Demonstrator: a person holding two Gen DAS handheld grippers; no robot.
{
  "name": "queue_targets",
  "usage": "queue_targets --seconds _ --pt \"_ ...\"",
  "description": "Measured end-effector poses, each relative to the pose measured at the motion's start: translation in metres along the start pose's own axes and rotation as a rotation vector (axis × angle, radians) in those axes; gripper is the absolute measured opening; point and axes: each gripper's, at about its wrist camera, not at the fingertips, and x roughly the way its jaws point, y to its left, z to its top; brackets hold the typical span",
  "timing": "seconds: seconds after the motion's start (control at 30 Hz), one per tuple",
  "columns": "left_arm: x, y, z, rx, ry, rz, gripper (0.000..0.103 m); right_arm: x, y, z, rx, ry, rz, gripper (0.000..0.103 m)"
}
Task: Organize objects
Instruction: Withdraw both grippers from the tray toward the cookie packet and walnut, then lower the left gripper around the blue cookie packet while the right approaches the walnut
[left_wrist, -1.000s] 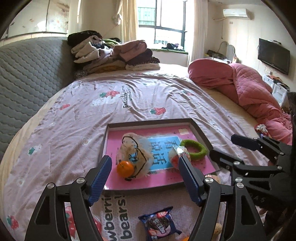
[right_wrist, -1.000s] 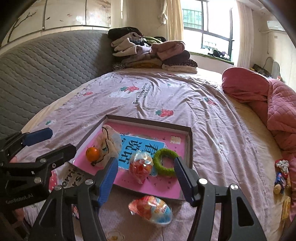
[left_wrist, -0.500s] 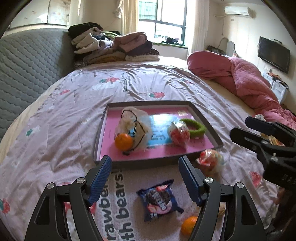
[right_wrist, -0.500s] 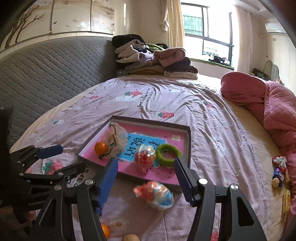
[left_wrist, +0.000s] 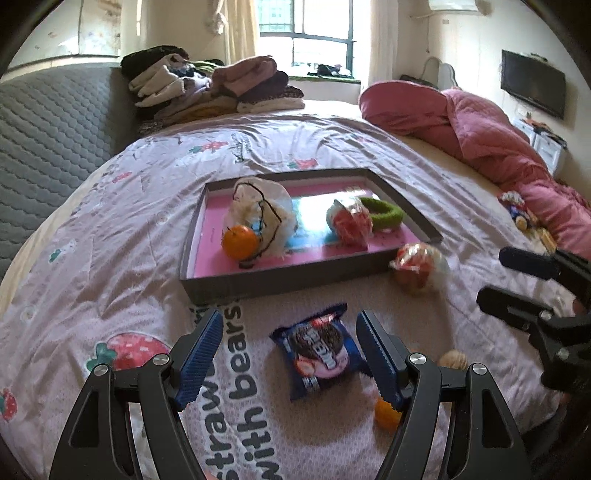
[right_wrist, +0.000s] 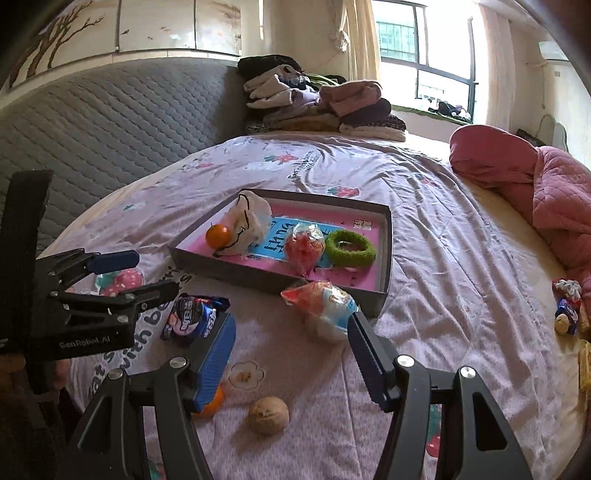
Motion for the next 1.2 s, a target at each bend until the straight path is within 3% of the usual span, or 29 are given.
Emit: queue_targets --seconds 0.3,0.6,1.2 --pt "0.006 0.001 -0.009 0.015 0.020 0.017 0.076 -0.004 0.017 -0.017 -0.065 0.006 0.026 0.063" --pt "0.011 -0.003 -0.021 0.031 0.048 0.004 0.076 0.008 0.016 -0.037 -0.073 0.088 0.023 0.063" --pt "0.020 -0.016 -0.027 0.027 0.072 -0.016 0.076 0.023 0.020 -0.054 -0.110 0.160 0.028 0.063"
